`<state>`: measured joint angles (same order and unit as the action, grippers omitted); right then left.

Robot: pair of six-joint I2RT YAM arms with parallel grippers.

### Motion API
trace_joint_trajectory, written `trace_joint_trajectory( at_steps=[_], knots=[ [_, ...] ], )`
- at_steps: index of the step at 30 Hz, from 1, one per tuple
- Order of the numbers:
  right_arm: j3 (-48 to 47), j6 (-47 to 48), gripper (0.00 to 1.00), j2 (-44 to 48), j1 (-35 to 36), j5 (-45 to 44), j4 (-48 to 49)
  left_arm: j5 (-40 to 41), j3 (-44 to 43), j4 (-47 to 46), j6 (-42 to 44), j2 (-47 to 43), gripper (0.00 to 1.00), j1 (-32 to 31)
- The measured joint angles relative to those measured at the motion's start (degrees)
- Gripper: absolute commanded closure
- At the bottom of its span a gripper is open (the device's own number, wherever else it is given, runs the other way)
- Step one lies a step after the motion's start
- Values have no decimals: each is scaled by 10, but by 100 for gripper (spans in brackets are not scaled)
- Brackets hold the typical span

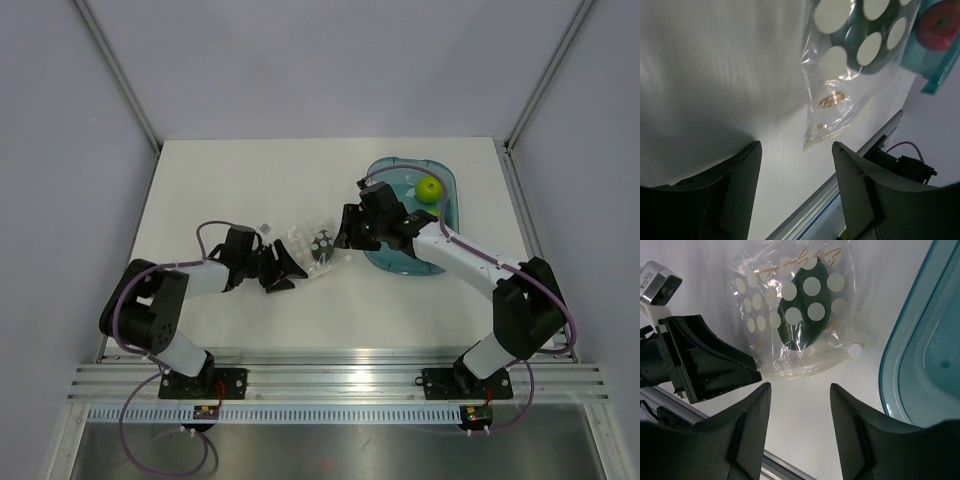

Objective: Place the food in the zip-top bag and seal the zipper
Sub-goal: Pick up the zipper food storage bag at the center of the board.

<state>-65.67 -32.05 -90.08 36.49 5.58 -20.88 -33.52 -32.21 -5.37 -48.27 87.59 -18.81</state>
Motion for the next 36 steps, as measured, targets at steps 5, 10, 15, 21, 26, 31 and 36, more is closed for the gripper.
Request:
trace_joint_trajectory(
  at_steps=[5, 10, 15, 21, 26, 31, 36],
  knots=[
    [5, 2, 41, 22, 0, -8, -14, -31, 12, -118, -41, 49, 42, 0],
    [5, 2, 41, 27, 0, -17, -18, -45, 24, -186, -75, 74, 68, -1],
    [5, 7, 42, 27, 0, -21, -23, -68, 23, -227, -111, 78, 100, -3],
    [14, 71, 43, 35, 0, -43, -9, -95, 12, -237, -182, 33, 100, -3],
    [57, 154, 40, 98, 0, -60, 34, -111, -57, -241, -242, -13, 100, 0],
    [111, 243, 39, 189, -1, -45, 115, -144, -105, -283, -324, -17, 100, 13],
    [169, 288, 47, 266, -44, 9, 212, -178, -134, -302, -390, -16, 100, 26]
  ],
)
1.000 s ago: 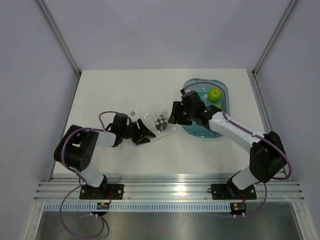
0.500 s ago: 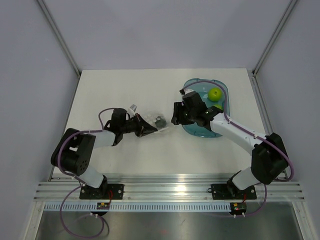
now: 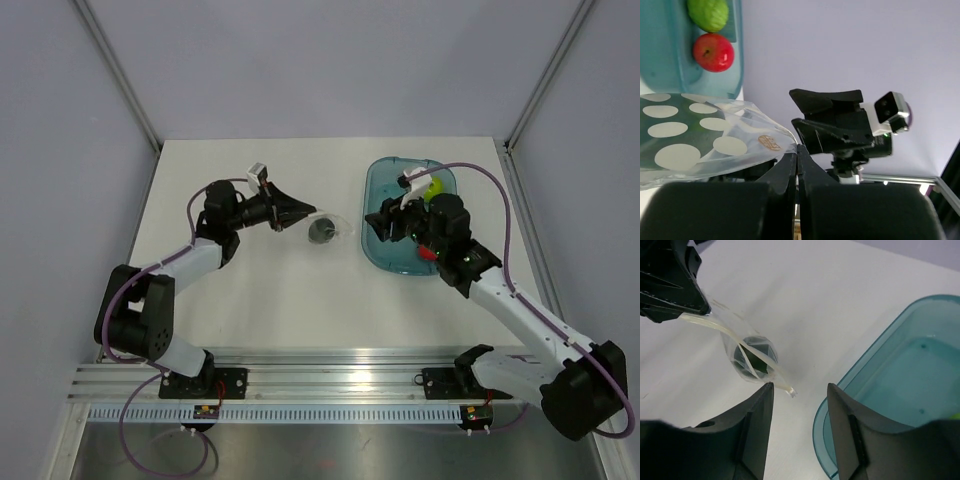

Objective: Place the food in the zip-top bag and seal the zipper
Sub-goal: Pick up the zipper food storage bag at the center of the board.

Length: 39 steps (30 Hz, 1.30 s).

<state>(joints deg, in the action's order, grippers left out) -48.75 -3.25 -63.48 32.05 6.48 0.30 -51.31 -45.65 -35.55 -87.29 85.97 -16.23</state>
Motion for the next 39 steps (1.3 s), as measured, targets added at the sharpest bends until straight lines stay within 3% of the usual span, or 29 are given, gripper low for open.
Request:
trace_joint_trajectory(
  at_steps=[6, 11, 19, 27, 39],
  knots=[
    [30, 5, 44, 10, -123, 164, 75, -16, -3, -51, -75, 0, 100, 9],
    [103, 7, 41, 7, -129, 246, 173, -19, -7, -86, -123, -3, 100, 11],
    [208, 6, 41, 0, -129, 278, 315, -18, -46, -103, -157, -25, 100, 13],
    [212, -53, 42, -79, -121, 310, 486, -17, -54, -106, -165, -35, 100, 14],
    [195, -111, 42, -191, -56, 275, 642, -15, -54, -105, -167, -44, 100, 13]
  ],
)
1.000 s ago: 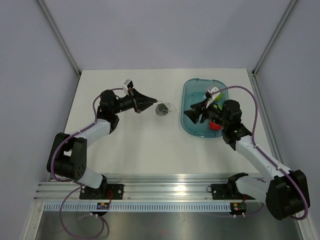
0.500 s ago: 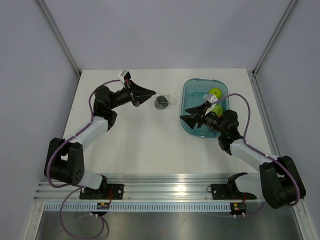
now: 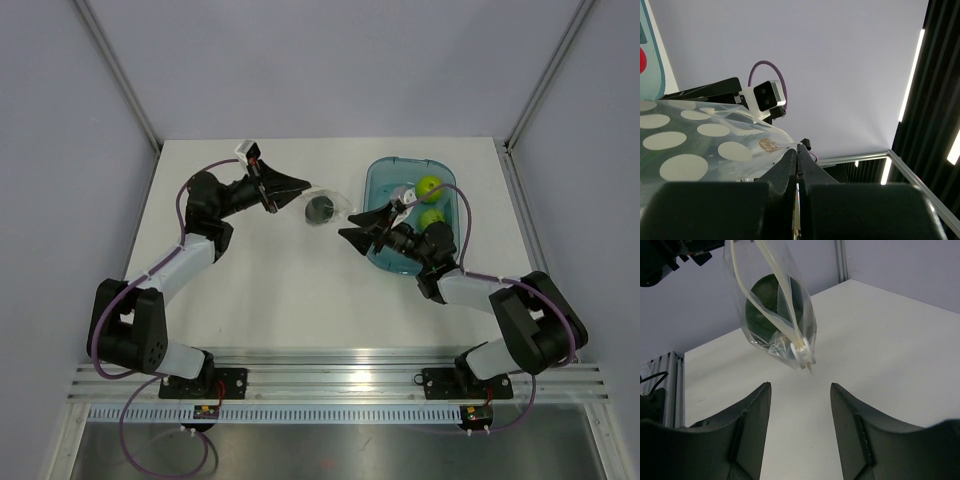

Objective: Place the food in the zip-top bag and seal the zipper
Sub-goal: Pick up the zipper food storage bag at the center of the board, then zip the zipper food storage bag at the center of the board.

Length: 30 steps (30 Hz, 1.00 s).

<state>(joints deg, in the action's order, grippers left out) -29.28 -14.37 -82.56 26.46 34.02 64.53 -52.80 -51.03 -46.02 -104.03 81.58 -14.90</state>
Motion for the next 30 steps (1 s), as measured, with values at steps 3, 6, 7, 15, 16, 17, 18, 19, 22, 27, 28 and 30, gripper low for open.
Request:
trace_joint_trajectory(
  at_steps=[3, 6, 7, 15, 16, 17, 18, 19, 22, 27, 28, 30],
  knots=[
    [-5, -16, 44, -13, 5, -7, 33, 0, 0, 0, 0, -1, 100, 0],
    [-14, -31, 44, -28, 7, -12, 60, 1, 0, 0, -1, -1, 100, 0],
    [-17, -34, 45, -31, 7, -14, 65, 1, 0, 0, -2, -1, 100, 0],
    [-23, -83, 57, -66, 8, -21, 88, 1, 0, 0, -6, -1, 100, 0],
    [-23, -89, 59, -71, 8, -21, 89, 1, 0, 0, -6, -1, 100, 0],
    [-23, -94, 59, -76, 9, -21, 89, 1, 0, 0, -6, -1, 100, 0],
    [-23, -97, 59, -78, 9, -21, 89, 1, 0, 0, -6, -1, 100, 0],
    [-23, -100, 59, -78, 9, -21, 89, 1, 0, 0, -6, -1, 100, 0],
    [-23, -104, 57, -78, 10, -20, 92, 1, 0, 0, -6, -1, 100, 0],
    [-23, -110, 53, -60, 10, -19, 92, 1, 0, 0, -6, -1, 100, 0],
    [-23, -110, 52, -56, 10, -19, 93, 1, 0, 0, -6, -1, 100, 0],
    [-23, -112, 51, -47, 10, -18, 94, 1, 0, 0, -6, -1, 100, 0]
  ],
)
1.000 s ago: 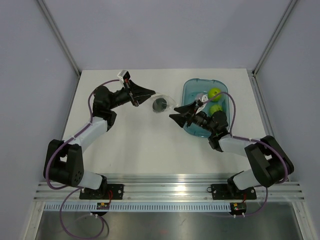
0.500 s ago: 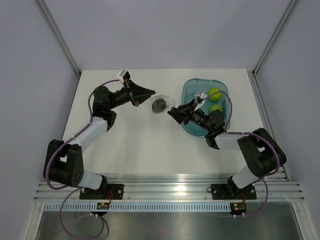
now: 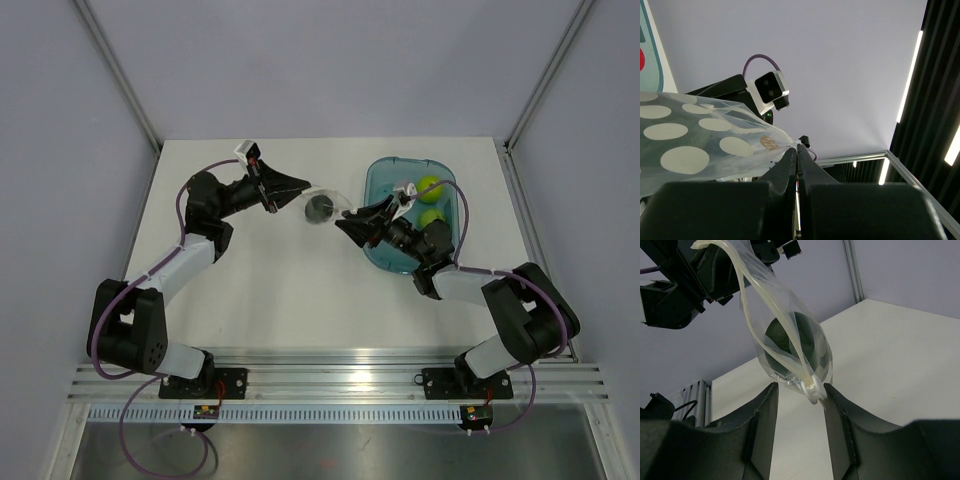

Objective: Place the food in the zip-top bag and seal the zipper
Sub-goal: Zip the zipper food storage bag at the center of the board.

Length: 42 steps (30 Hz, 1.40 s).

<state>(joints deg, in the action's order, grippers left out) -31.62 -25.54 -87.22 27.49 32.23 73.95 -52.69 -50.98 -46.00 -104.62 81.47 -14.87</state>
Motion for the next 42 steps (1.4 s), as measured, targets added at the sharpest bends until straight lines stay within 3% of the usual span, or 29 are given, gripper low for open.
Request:
trace_joint_trajectory(
  at_steps=[5, 10, 13, 15, 17, 19, 20, 21, 22, 24, 25, 30, 33, 38, 42],
  knots=[
    [-1, -2, 53, 11, 0, 3, 0, 0, 0, 0, 0, 0, 100, 1],
    [-8, -5, 82, 12, 0, 4, 0, 0, 0, 0, 0, 0, 100, 3],
    [-10, -9, 89, 12, 1, 5, 0, 1, 0, 0, 0, 0, 100, 3],
    [-12, -12, 100, 12, 1, 10, 0, 2, 0, 0, 0, 0, 100, 4],
    [-13, -12, 100, 12, 1, 15, 0, 2, 0, 0, 0, 0, 100, 5],
    [-16, -9, 100, 13, 1, 19, -1, 1, 3, -2, 4, -1, 84, 9],
    [-20, 0, 100, 16, 1, 24, -7, 0, 6, -1, 12, -2, 69, 14],
    [-27, 11, 100, 26, 1, 28, -33, -5, 9, 5, 27, -5, 41, 19],
    [-33, 22, 100, 35, 1, 32, -52, -11, 9, 14, 42, -7, 31, 25],
    [-55, 60, 100, 65, 2, 39, -127, -24, 6, 86, 116, -20, 12, 46],
    [-68, 83, 100, 83, 2, 42, -172, -27, 4, 130, 161, -28, 9, 56],
    [-168, 209, 100, 141, 3, 55, -417, 41, -111, 498, 479, -45, 11, 92],
    [-254, 271, 100, 132, 3, 78, -560, 98, -172, 626, 637, -55, 18, 72],
    [-367, 340, 100, 79, 3, 107, -746, 197, -201, 739, 856, -102, 20, 0],
    [-383, 370, 100, 65, 3, 120, -844, 237, -179, 746, 970, -155, 18, -18]
  ],
)
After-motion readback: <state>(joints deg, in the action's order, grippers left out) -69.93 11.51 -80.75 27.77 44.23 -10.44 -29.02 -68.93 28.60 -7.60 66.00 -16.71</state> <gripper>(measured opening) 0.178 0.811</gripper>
